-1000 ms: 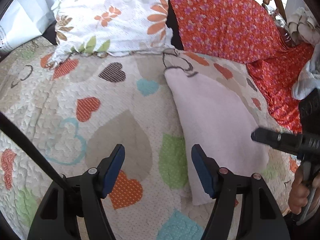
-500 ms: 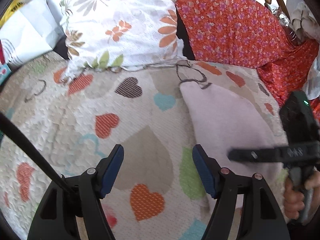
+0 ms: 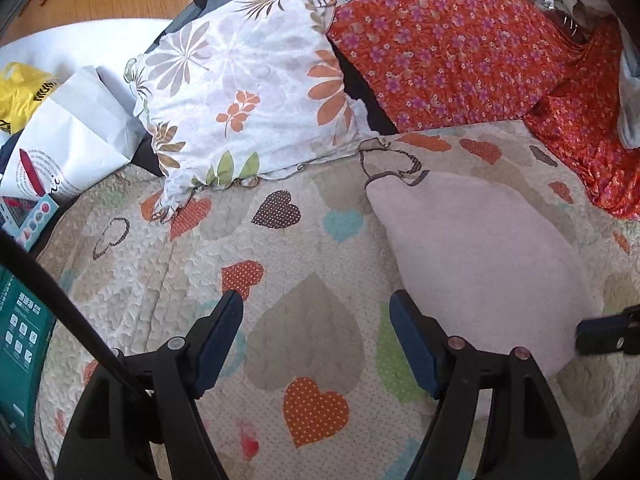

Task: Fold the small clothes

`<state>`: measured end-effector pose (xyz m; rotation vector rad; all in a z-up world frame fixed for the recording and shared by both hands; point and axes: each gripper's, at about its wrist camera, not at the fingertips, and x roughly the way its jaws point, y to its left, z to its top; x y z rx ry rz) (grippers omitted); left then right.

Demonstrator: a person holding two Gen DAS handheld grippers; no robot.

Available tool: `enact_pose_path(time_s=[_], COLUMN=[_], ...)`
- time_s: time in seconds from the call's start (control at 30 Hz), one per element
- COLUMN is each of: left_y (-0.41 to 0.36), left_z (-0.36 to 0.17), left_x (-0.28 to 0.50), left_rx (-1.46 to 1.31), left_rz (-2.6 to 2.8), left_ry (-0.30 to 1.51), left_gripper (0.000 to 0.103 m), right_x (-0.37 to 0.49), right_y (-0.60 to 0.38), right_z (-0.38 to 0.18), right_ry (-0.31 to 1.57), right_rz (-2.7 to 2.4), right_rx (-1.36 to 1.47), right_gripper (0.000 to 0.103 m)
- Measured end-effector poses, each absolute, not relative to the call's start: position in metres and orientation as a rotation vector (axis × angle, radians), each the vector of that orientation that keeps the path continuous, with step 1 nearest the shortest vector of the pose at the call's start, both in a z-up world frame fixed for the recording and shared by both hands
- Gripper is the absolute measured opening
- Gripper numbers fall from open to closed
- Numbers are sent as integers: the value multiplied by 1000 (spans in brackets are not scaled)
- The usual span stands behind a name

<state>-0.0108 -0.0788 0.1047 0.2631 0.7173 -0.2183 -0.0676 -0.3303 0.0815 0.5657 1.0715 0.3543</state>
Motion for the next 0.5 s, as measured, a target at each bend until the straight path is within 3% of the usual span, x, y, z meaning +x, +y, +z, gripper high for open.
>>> enact_pose_path(time_s=[0.13, 0.5], left_y=[-80, -80], left_z=[111, 113], left_x=[-22, -44], left_rx=[254, 223], left_rz=[-220, -265], left_ry=[691, 684], left_gripper=[79, 79], right_x=[-79, -122], right_y=[-344, -353], right_z=[94, 87], right_ry=[1016, 973], right_rz=[259, 22], right_rx=[549, 548], right_gripper=[46, 48])
